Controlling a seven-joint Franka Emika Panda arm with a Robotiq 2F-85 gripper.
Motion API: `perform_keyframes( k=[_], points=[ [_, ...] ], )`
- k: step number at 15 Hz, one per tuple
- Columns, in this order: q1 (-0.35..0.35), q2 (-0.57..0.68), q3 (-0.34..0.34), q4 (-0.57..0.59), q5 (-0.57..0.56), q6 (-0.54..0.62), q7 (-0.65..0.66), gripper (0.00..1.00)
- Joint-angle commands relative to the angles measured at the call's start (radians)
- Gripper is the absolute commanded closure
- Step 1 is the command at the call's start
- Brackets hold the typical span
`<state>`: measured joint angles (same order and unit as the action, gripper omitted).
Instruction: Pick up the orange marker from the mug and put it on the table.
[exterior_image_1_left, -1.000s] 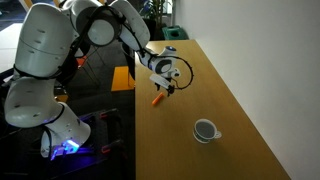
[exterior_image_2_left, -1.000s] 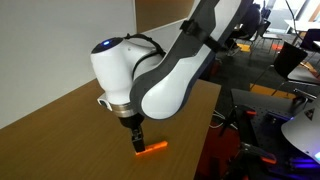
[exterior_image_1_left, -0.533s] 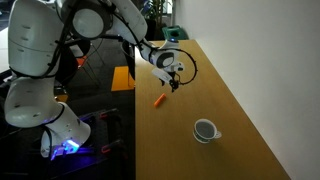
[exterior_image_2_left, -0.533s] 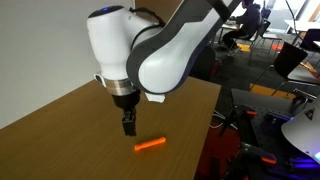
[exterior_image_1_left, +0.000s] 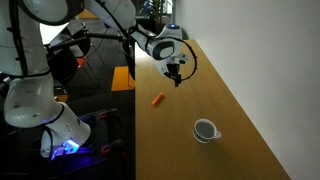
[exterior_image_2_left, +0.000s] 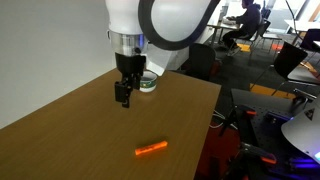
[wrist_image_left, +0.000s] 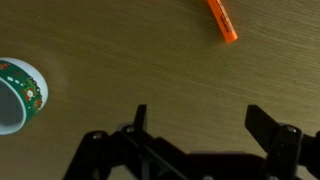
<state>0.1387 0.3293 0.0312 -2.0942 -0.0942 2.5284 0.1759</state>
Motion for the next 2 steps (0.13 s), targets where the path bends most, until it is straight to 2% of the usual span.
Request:
perform_keyframes(
  k=[1, 2],
  points=[
    [-0.002, -0.021, -0.004, -0.014, 0.003, 0.01, 0.025, 0.0],
    [-0.004, -0.037, -0.005, -0.027, 0.005, 0.015, 0.039, 0.0]
  ],
)
